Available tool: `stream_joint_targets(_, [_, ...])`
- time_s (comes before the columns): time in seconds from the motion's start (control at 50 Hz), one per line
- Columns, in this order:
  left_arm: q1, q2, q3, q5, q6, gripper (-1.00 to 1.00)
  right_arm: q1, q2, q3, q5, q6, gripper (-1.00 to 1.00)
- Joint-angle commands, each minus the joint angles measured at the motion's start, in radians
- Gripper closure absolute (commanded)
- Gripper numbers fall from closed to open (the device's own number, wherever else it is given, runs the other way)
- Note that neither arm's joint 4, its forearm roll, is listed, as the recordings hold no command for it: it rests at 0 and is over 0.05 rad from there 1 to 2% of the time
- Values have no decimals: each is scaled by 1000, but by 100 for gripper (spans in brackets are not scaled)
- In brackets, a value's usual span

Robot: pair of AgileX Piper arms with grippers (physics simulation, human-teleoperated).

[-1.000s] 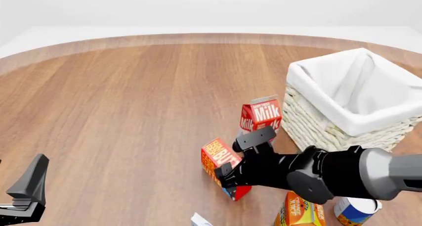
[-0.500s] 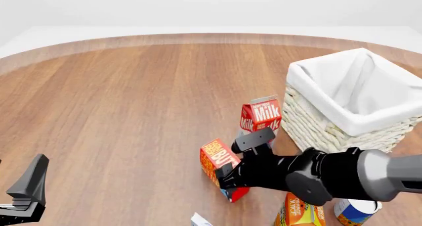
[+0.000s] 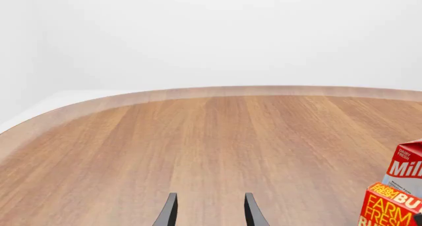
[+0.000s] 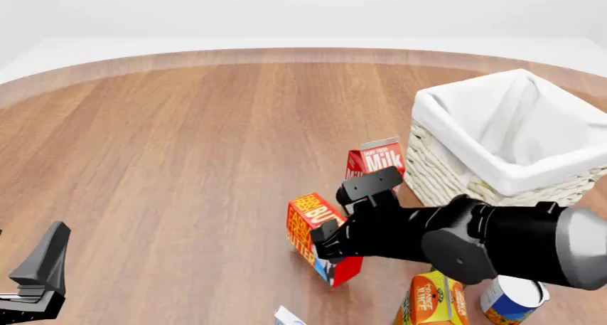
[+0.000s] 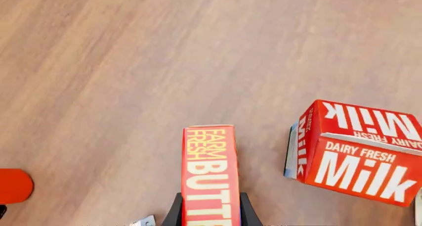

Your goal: Pick up the cream cheese box and the butter, and put them in the basket.

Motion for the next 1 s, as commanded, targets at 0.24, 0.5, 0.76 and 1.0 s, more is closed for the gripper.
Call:
stream_joint_targets(0.24, [0,0,0,0,0,-100,20,-176,-96,179,-57,100])
stream_joint_targets(0.5, [0,0,0,0,0,-100,39,-247,-237,315,-127,100])
stream_joint_targets(0.76, [0,0,0,0,0,-100,3,-288,-330,382,-184,100])
stream_joint_targets(1.0, [0,0,0,0,0,-100,-42,-315,-424,439,-197,100])
